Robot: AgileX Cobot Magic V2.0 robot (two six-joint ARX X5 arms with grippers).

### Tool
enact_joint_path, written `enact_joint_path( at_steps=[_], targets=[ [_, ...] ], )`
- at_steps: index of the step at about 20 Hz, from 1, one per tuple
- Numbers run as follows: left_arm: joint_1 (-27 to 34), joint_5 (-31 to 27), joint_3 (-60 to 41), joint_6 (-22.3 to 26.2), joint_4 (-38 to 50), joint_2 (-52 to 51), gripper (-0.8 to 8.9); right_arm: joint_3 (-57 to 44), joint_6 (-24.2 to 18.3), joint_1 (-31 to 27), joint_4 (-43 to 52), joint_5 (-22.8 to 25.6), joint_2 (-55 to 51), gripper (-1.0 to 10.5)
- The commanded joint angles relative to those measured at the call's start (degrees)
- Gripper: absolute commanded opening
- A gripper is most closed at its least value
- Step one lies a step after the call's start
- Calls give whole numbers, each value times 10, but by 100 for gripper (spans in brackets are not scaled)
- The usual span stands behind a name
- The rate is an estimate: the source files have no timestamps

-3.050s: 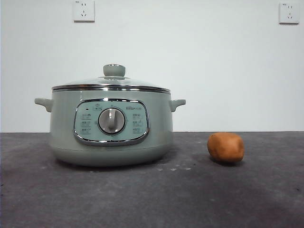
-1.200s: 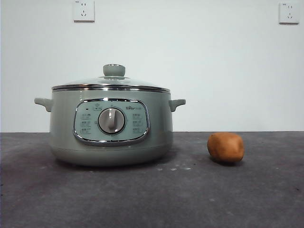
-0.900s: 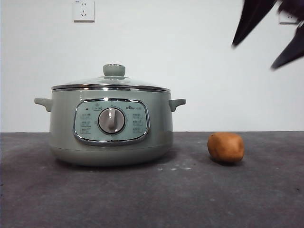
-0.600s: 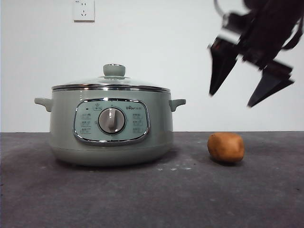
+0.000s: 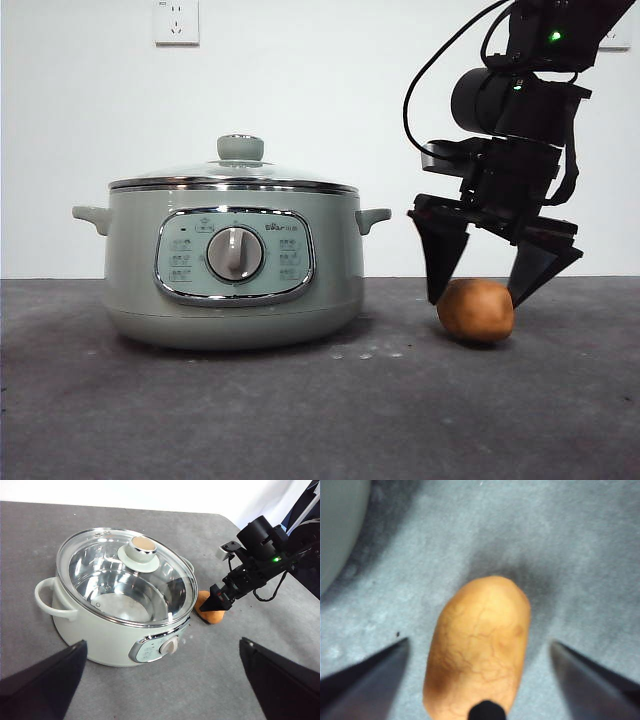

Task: Pick up the potato,open the lid,put the potato in the pot,close the lid

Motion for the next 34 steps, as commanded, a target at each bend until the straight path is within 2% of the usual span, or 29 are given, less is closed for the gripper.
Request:
enact_joint_path(
  at_steps=[1,9,15,18,26,30,34],
  targets=[
    [-1,2,2,3,2,4,652,0,2,1,-2,-5,5,3],
    [-1,2,2,3,3,23,652,0,2,1,-22,-16,-16,-12],
    [-22,2,9,5,59,69,652,0,-5,1,-64,-17,-164,-12],
    [-44,-5,45,14,78,126,652,0,-5,1,-88,-42,-264,-12],
    [-158,-124,224,77,93,363,651,0,-5,1,-154,-144,-441,-12],
    [-201,-175,296,100,93,483,651,0,-5,1,-191,-152,-488,-12],
    [-222,-211,328,110,118,569,651,0,-7,1,-227,-152,-520,-12]
  ],
)
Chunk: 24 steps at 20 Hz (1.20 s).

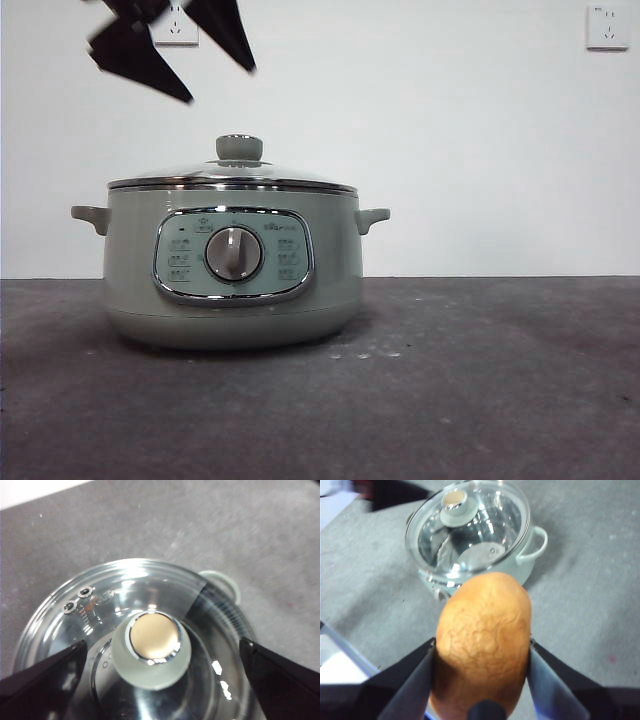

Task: Pick up the potato,open the lid,put the potato in the pot,close the lid

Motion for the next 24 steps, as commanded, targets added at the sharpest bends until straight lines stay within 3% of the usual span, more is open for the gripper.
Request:
enact_joint_path(
  at_steps=[1,7,10,14,17,21,24],
  targets=[
    [-6,-24,5,13,23,33,651,0,-5,1,-9,-2,-15,-12],
    [-8,-31,5,11,44,82,650,0,-5,1,-26,-2,-37,-12],
    [-9,-30,5,10,44,83,463,0,-5,1,-28,-2,-37,-12],
    [-9,-30,5,-3,44,83,369,0,-6,1,-28,-2,-36,-12],
    [-9,-29,5,-3,43,83,243,0,-7,1,-30,-1,-36,-12],
    [-11,-25,5,-4,43,83,209,0,-12,1,-30,-1,-35,-12],
    [-11,-25,5,-8,39,83,45,0,-12,1,-30,-1,-35,-12]
  ],
)
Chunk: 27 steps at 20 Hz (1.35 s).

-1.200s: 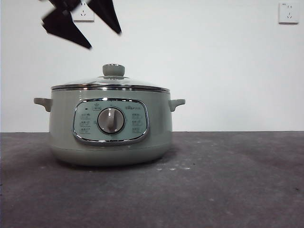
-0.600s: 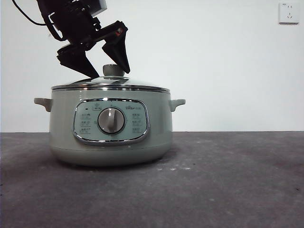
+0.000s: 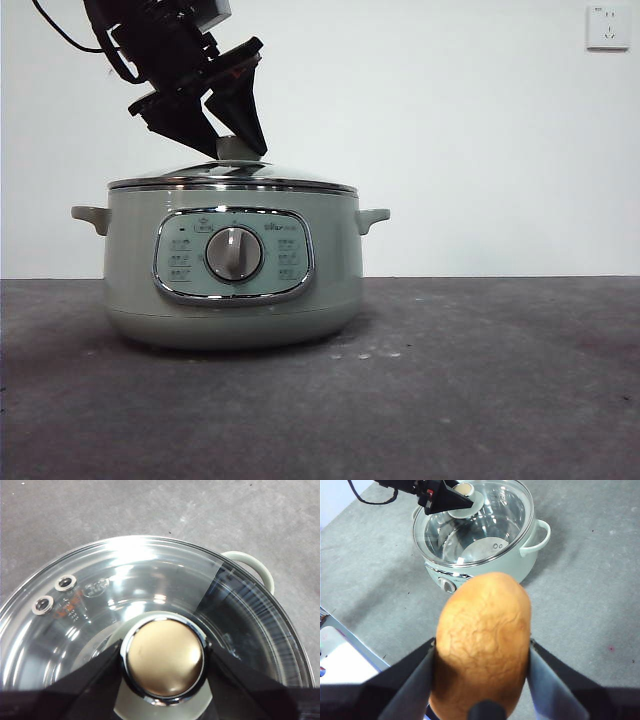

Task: Pick up the potato,open the lid,put the potato in the pot,close the lid

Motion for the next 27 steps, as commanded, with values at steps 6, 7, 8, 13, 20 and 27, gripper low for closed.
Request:
enact_joint_path(
  at_steps=[6,7,8,13,20,27],
  targets=[
    [1,7,14,-8,-3,3,-8,0,-9,1,1,2,10,-12],
    [1,7,20,-8,-4,1,-8,0,-10,1,0,3,11,-12],
    [1,7,25,-8,-5,-2,-8,0,-10,1,2,3,14,-12],
    [1,11,51,-8,-10,-27,-8,0,-11,1,4,3,26,-12],
    [20,10,52,-1,-55,-119,-8,0,-11,1,52,-2,64,-12],
    [89,11,50,28,-164,-228,-8,0,20,10,190,-43,146,-12]
  ],
)
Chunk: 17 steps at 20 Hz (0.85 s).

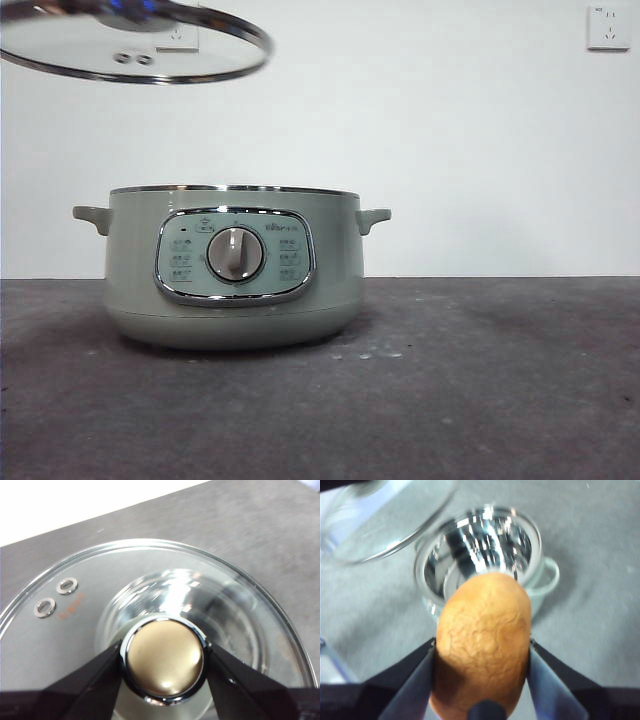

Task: Pick up the potato,open the lid,put the potato in the pot,close the lid

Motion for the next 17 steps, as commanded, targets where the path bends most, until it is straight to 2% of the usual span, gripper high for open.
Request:
enact_joint_path(
  at_steps=[1,5,8,13,17],
  targets=[
    [14,5,10,24,-8,-33,-8,0,13,17,49,-5,34,-12],
    [32,5,7,37,-52,-86,-8,8,39,64,145,-4,108,-12],
    [37,5,-28,37,-64,-141,-8,52,41,96,163,4,181,-12],
    [40,5,-125,34,-73,-258,-8,202,40,141,158,18,328,-12],
    [40,2,-146,34,-120,-321,-8,333,40,167,134,46,458,-12]
  ],
)
